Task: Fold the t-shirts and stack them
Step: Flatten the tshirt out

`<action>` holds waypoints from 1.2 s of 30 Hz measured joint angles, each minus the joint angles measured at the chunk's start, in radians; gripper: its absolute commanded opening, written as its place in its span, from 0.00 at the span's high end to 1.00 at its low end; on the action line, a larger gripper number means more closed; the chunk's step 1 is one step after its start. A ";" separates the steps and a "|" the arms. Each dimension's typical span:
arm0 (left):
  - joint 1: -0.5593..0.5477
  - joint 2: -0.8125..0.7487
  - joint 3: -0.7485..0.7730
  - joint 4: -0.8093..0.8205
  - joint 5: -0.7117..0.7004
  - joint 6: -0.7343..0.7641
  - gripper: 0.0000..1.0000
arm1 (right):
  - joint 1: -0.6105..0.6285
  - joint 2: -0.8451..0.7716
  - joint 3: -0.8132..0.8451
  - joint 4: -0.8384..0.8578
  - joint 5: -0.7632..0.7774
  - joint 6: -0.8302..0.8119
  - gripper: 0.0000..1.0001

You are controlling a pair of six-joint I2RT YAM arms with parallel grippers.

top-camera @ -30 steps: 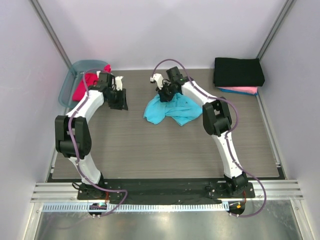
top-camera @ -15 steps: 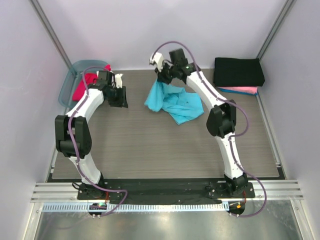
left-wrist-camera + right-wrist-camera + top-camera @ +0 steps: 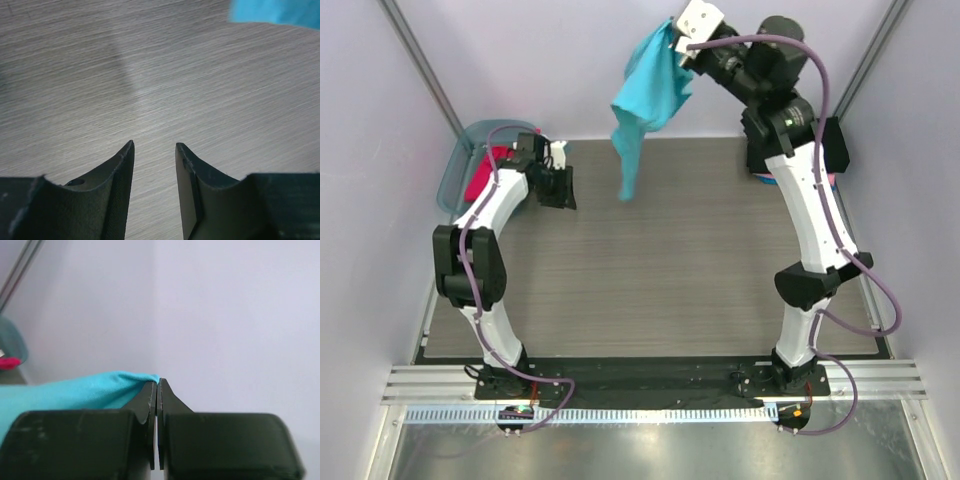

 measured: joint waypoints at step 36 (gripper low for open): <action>-0.251 0.245 0.003 -0.046 0.129 0.253 0.53 | -0.122 -0.036 -0.676 0.069 0.220 -0.034 0.99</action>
